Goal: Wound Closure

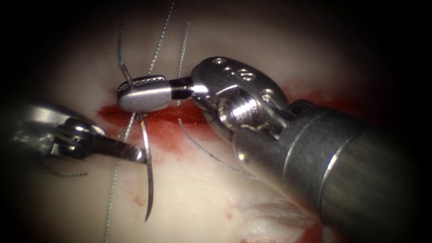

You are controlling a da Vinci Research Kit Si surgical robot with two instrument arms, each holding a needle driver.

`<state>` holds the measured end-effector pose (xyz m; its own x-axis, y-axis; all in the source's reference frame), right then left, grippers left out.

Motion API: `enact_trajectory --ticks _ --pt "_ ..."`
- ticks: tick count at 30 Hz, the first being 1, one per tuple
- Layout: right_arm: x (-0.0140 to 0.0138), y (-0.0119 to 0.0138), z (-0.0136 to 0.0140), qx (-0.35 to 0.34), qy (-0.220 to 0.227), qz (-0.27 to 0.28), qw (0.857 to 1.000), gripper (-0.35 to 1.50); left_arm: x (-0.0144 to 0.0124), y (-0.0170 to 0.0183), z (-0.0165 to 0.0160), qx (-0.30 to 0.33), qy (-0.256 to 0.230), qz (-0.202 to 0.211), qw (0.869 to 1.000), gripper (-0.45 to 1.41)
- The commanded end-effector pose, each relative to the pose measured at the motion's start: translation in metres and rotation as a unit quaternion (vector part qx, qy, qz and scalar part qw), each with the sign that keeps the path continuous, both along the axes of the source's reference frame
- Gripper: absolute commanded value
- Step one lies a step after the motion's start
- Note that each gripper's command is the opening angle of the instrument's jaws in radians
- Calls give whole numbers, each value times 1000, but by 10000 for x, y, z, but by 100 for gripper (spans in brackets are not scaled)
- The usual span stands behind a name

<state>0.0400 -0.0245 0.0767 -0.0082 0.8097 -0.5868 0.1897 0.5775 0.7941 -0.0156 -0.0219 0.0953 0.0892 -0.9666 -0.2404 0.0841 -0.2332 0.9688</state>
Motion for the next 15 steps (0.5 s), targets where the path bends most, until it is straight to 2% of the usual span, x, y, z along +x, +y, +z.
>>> enact_trajectory --ticks 1,3,7,8,9,11,12,13,14,15 --pt "-9 24 -5 4 0 10 1000 -35 -6 10 -1 -5 -1 -2 1000 77" --pt "-22 32 -6 7 1 12 1000 -35 -5 9 5 -9 4 1 1000 69" --pt "-48 45 2 5 -2 18 1000 -35 1 7 20 -44 22 15 999 22" --pt "-54 47 6 3 -2 18 1000 -35 3 7 23 -52 33 20 998 20" --pt "-58 49 8 2 -2 18 1000 -35 5 7 27 -61 47 23 997 9" --pt "-64 53 13 1 -4 20 1000 -35 9 6 36 -72 83 36 993 47" --pt "-68 55 14 4 -4 20 1000 -35 13 3 45 -85 107 46 990 20" --pt "-70 56 13 7 -4 19 1000 -35 16 1 51 -93 123 50 987 25" --pt "-71 56 13 11 -3 18 1000 -35 18 0 56 -104 136 53 984 20" --pt "-74 54 12 23 -3 14 1000 -35 24 0 63 -129 158 60 977 -8"
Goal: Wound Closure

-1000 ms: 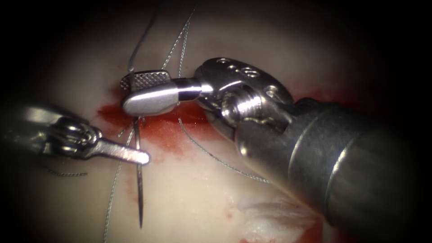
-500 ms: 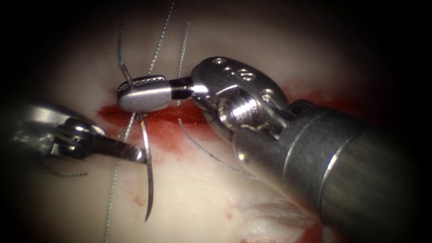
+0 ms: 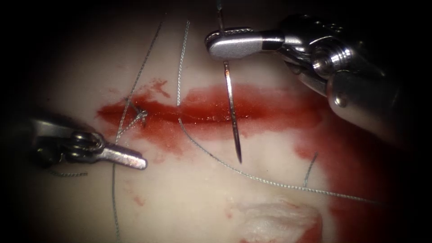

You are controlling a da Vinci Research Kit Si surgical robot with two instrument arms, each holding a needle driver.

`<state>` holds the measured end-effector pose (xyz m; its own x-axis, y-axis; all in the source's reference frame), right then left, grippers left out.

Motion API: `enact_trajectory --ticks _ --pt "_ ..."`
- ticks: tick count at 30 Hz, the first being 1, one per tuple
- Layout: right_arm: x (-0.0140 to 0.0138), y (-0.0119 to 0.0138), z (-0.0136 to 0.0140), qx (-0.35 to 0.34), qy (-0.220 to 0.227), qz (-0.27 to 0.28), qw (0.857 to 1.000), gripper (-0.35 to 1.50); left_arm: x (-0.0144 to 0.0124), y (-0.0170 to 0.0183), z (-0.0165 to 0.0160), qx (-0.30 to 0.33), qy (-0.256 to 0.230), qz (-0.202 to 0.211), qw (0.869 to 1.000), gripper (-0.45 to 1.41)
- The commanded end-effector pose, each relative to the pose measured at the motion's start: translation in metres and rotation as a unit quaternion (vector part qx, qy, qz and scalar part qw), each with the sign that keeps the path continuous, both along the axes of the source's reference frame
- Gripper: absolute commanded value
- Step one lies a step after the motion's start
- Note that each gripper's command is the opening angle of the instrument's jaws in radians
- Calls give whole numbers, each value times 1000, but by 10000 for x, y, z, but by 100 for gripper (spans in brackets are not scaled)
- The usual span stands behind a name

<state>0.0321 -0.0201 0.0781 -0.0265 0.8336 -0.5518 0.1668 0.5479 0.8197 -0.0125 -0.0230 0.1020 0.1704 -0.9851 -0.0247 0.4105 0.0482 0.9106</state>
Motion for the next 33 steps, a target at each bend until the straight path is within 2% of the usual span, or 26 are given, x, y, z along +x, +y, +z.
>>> enact_trajectory --ticks 1,2,3,6,8,10,11,12,14,16,17,19,20,21,22,23,24,25,26,27,28,30,33 --pt "5 10 -3 7 1 -2 1000 -35 -2 13 -1 -16 12 -2 1000 -13" --pt "4 5 -2 26 0 -7 1000 -35 10 20 1 -30 52 -12 998 -33" --pt "3 3 -2 34 0 -9 999 -35 16 24 1 -35 68 -16 997 -45" --pt "2 -5 0 50 1 -16 999 -35 41 38 2 -61 133 -36 989 -45" --pt "0 -10 5 63 -6 -20 998 -35 75 54 1 -78 200 -46 976 -45" --pt "-3 -10 8 72 -10 -22 997 -35 98 64 -1 -88 235 -52 967 -45" --pt "-8 -9 11 77 -16 -19 997 -35 125 76 -6 -106 274 -51 955 -45" --pt "-11 -8 12 79 -20 -17 997 -35 135 81 -9 -113 289 -54 949 -45" --pt "-17 -5 15 83 -27 -16 996 -35 153 92 -15 -115 320 -69 938 32" --pt "-20 -3 18 88 -35 -11 995 -35 162 101 -27 -98 329 -88 935 36" --pt "-21 -2 19 87 -35 -9 996 -35 162 104 -33 -90 319 -98 938 34" --pt "-22 -3 20 91 -36 -10 995 -35 157 111 -50 -92 278 -116 949 32" --pt "-21 -5 21 90 -36 -11 995 -35 141 117 -70 -68 203 -148 965 32" --pt "-20 -5 21 93 -36 -12 995 -35 131 117 -79 -65 170 -152 971 31" --pt "-19 -6 21 95 -36 -12 995 -35 114 117 -90 -67 128 -150 978 27" --pt "-17 -7 21 95 -36 -11 995 -35 80 111 -106 -133 92 -114 980 31" --pt "-17 -8 21 96 -36 -11 995 -35 64 107 -110 -171 95 -91 976 41" --pt "-16 -8 20 96 -36 -13 995 -35 48 101 -113 -210 107 -74 969 39" --pt "-16 -8 19 95 -35 -19 995 -35 34 95 -115 -241 120 -63 961 29" --pt "-16 -10 18 98 -31 -28 994 -35 16 86 -116 -288 140 -40 947 26" --pt "-15 -11 17 98 -29 -31 994 -35 5 80 -114 -316 158 -30 935 34" --pt "-14 -14 13 99 -24 -40 994 -35 -14 67 -107 -347 190 -22 918 39" --pt "-11 -19 8 103 -21 -44 993 -35 -22 52 -91 -363 212 -11 907 27"
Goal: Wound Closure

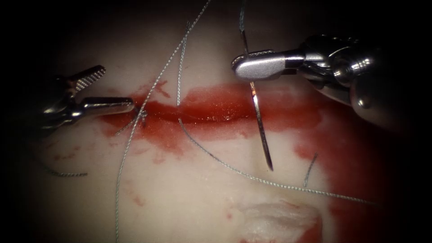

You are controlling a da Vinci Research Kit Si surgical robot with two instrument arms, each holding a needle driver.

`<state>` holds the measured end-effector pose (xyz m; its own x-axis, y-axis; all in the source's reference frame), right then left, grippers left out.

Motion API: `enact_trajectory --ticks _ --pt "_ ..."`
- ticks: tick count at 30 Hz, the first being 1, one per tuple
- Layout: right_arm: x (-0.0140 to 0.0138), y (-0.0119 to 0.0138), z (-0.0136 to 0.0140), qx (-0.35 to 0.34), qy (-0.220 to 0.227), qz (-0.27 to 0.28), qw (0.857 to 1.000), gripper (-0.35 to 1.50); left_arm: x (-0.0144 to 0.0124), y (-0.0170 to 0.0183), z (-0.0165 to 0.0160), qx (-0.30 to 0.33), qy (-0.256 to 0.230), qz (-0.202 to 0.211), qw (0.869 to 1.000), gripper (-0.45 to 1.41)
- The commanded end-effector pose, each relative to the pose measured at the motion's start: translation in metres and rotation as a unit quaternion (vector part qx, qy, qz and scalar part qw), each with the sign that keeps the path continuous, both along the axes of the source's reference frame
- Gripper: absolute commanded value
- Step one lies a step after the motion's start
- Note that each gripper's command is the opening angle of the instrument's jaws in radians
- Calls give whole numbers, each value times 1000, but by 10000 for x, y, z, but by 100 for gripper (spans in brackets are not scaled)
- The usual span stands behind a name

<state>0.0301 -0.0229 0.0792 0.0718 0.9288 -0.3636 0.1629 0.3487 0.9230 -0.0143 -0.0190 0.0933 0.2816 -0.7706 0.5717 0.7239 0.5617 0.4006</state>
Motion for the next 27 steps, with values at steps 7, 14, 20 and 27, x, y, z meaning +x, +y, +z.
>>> enact_trajectory --ticks 7,14,20,27 --pt "17 8 -18 7 18 -4 1000 -35 10 6 27 74 -1 -13 997 93" --pt "20 7 -19 8 22 -8 1000 -35 -7 -12 42 121 -20 -11 992 88" --pt "21 7 -19 8 21 -7 1000 -35 -13 -17 40 133 -20 -3 991 53" --pt "19 7 -17 12 22 -9 1000 -35 4 -6 22 140 -12 -5 990 -45"
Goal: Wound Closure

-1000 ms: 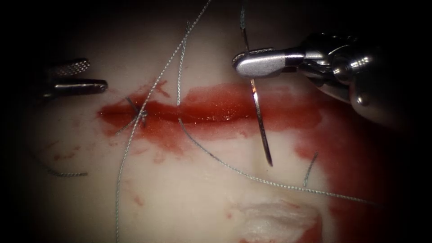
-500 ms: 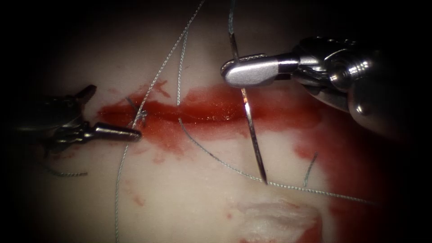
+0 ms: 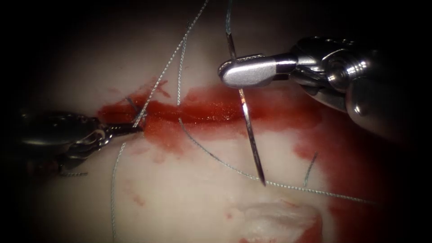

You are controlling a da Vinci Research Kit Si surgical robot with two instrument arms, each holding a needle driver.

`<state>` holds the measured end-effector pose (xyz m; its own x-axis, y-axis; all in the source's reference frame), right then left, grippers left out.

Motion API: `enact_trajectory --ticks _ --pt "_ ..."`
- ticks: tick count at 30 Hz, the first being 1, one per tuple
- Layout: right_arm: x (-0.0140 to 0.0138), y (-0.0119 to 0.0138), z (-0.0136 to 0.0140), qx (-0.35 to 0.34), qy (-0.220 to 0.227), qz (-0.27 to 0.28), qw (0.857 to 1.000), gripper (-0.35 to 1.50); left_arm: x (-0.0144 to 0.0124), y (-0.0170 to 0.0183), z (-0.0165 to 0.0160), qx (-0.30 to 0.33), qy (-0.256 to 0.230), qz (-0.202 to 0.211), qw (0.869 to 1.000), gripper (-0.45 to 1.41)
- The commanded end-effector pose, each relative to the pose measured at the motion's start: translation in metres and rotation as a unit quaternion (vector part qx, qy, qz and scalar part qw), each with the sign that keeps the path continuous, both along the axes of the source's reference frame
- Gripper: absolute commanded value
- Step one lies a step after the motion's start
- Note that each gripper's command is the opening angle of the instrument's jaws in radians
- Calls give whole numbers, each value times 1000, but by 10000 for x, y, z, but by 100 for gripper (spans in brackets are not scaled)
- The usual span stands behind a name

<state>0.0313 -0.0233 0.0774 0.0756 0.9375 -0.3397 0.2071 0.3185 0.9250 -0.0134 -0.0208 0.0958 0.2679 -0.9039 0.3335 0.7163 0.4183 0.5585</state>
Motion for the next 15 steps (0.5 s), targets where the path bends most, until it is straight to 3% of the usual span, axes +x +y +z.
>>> enact_trajectory --ticks 1,3,9,15 --pt "6 12 2 -3 1 -1 1000 -35 1 16 -7 -11 9 -9 1000 -45" --pt "6 13 6 -6 -13 3 1000 -35 16 27 -15 -25 36 -33 999 -45" --pt "8 16 12 -2 -25 -1 1000 -35 65 55 -13 -77 96 -37 992 -45" --pt "18 8 17 -8 -35 -4 999 -35 138 89 2 -144 187 -37 971 -45"
